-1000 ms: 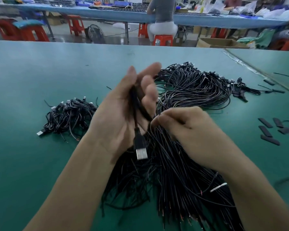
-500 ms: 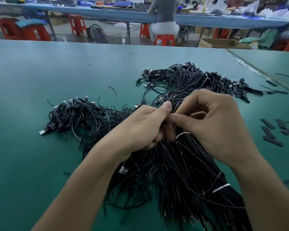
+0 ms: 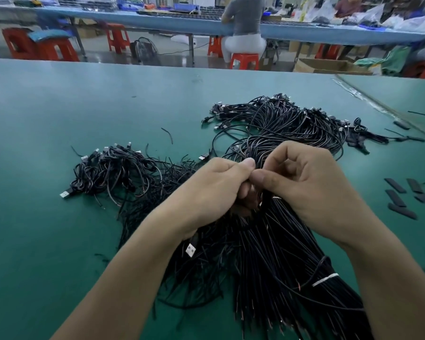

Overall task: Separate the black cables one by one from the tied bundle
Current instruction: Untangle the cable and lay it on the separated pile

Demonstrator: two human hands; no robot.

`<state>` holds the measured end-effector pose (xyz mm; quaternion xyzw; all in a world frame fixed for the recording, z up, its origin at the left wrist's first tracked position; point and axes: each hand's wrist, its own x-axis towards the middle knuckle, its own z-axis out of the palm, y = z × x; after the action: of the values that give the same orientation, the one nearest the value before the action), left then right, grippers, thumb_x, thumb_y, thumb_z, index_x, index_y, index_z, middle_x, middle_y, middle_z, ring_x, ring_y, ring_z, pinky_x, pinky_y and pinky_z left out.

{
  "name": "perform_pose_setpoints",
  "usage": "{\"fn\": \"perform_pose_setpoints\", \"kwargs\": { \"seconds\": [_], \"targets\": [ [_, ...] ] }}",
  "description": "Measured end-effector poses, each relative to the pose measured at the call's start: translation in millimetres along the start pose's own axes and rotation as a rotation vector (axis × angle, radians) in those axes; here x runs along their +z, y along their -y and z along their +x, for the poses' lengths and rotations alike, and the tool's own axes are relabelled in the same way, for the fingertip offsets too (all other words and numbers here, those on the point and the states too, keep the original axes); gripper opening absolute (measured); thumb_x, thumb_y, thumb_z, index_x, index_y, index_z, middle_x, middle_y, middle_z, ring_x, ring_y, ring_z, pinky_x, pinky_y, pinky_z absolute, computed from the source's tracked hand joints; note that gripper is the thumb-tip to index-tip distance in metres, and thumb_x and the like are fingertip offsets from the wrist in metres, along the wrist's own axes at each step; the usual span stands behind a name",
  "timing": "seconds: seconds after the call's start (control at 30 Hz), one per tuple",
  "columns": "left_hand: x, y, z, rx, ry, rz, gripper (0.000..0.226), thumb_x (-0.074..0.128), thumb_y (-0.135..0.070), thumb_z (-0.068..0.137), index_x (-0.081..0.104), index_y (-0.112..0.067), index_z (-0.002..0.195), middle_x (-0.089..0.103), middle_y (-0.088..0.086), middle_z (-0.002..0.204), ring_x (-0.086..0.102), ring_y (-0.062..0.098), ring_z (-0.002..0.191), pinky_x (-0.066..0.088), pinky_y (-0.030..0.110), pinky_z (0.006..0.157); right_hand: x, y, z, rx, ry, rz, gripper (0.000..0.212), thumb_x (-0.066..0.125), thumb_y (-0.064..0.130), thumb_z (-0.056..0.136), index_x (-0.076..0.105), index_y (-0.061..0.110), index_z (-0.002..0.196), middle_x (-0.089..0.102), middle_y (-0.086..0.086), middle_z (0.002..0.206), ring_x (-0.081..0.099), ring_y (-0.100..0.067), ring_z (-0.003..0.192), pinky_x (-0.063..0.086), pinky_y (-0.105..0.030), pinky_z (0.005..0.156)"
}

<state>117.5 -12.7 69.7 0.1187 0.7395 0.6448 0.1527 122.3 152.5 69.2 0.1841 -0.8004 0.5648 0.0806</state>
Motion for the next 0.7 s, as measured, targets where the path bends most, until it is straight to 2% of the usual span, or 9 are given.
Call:
{"fn": "perform_pose_setpoints", "kwargs": {
  "seconds": [0.07, 0.13, 0.2, 0.27, 0.37, 0.47, 0.53, 0.63, 0.7],
  "targets": [
    [-3, 0, 0, -0.005, 0.001, -0.084, 0.056, 0.045, -0.031, 0.104, 0.051, -0.005, 0.055, 0.059, 0.006, 0.057, 0.063, 0.017, 0.051, 0.057, 0.035, 0.059, 4, 3, 0, -0.049, -0.049, 0.014, 0.020, 0.079, 0.028, 0.076, 0.063, 0.017, 0.078, 0.070, -0.005, 0.069, 0.064, -0.027, 0.061, 0.055, -0.047, 0.059],
    [-4, -1, -2, -0.070, 0.105, -0.308, 0.058, 0.045, -0.041, 0.103, 0.058, 0.008, 0.075, 0.067, 0.018, 0.073, 0.071, 0.031, 0.063, 0.060, 0.050, 0.061, 7, 7, -1, -0.083, -0.111, 0.032, 0.019, 0.079, 0.030, 0.076, 0.063, 0.019, 0.076, 0.070, -0.005, 0.068, 0.062, -0.024, 0.054, 0.052, -0.038, 0.044],
    [-5, -3, -4, -0.125, 0.214, -0.404, 0.074, 0.039, -0.059, 0.100, 0.060, 0.011, 0.091, 0.071, 0.023, 0.088, 0.072, 0.034, 0.069, 0.058, 0.043, 0.052, 8, 8, -1, -0.107, -0.175, -0.001, 0.020, 0.079, 0.032, 0.078, 0.062, 0.022, 0.074, 0.070, -0.002, 0.065, 0.058, -0.015, 0.045, 0.044, -0.027, 0.039],
    [-3, -4, -5, -0.100, 0.251, -0.332, 0.069, 0.033, -0.067, 0.097, 0.070, -0.010, 0.086, 0.072, 0.018, 0.085, 0.069, 0.027, 0.057, 0.050, 0.027, 0.039, 8, 6, -1, -0.112, -0.238, -0.030, 0.020, 0.079, 0.029, 0.080, 0.061, 0.024, 0.072, 0.069, 0.003, 0.063, 0.057, -0.008, 0.043, 0.043, -0.019, 0.042],
    [2, -1, -5, -0.042, 0.126, -0.167, 0.050, 0.032, -0.065, 0.098, 0.067, -0.038, 0.075, 0.060, 0.003, 0.061, 0.044, 0.010, 0.037, 0.027, 0.011, 0.035, 9, 4, 1, -0.117, -0.298, -0.080, 0.019, 0.080, 0.028, 0.080, 0.062, 0.028, 0.073, 0.069, 0.010, 0.065, 0.060, -0.005, 0.054, 0.047, -0.021, 0.053],
    [3, 6, 2, 0.058, 0.019, -0.090, 0.042, 0.035, -0.059, 0.100, 0.054, -0.024, 0.084, 0.039, -0.005, 0.057, 0.034, 0.001, 0.034, 0.023, 0.013, 0.033, 11, 0, 1, -0.097, -0.312, -0.075, 0.017, 0.079, 0.032, 0.078, 0.064, 0.027, 0.073, 0.070, 0.006, 0.065, 0.063, -0.010, 0.054, 0.054, -0.036, 0.052],
    [-1, 7, 5, 0.118, -0.014, -0.020, 0.049, 0.036, -0.061, 0.096, 0.053, -0.016, 0.090, 0.035, -0.011, 0.053, 0.032, 0.001, 0.035, 0.025, 0.012, 0.034, 12, 0, 0, -0.076, -0.295, -0.040, 0.016, 0.077, 0.034, 0.079, 0.067, 0.022, 0.075, 0.073, 0.003, 0.068, 0.068, -0.017, 0.057, 0.058, -0.039, 0.055],
    [-14, 6, 4, 0.141, -0.122, 0.005, 0.055, 0.040, -0.063, 0.094, 0.058, -0.016, 0.073, 0.037, -0.011, 0.045, 0.028, 0.005, 0.034, 0.022, 0.015, 0.032, 8, 0, 0, 0.046, -0.212, 0.052, 0.022, 0.066, 0.043, 0.090, 0.067, 0.021, 0.084, 0.076, 0.001, 0.075, 0.070, -0.014, 0.060, 0.051, -0.019, 0.054],
    [-22, 5, 4, 0.132, -0.237, -0.157, 0.054, 0.044, -0.062, 0.091, 0.049, -0.021, 0.057, 0.035, -0.011, 0.042, 0.023, 0.006, 0.032, 0.018, 0.015, 0.030, 4, -4, 1, 0.172, -0.138, -0.023, 0.035, 0.054, 0.053, 0.095, 0.066, 0.022, 0.085, 0.075, 0.004, 0.074, 0.067, -0.010, 0.058, 0.044, -0.012, 0.051]
  ]
}}
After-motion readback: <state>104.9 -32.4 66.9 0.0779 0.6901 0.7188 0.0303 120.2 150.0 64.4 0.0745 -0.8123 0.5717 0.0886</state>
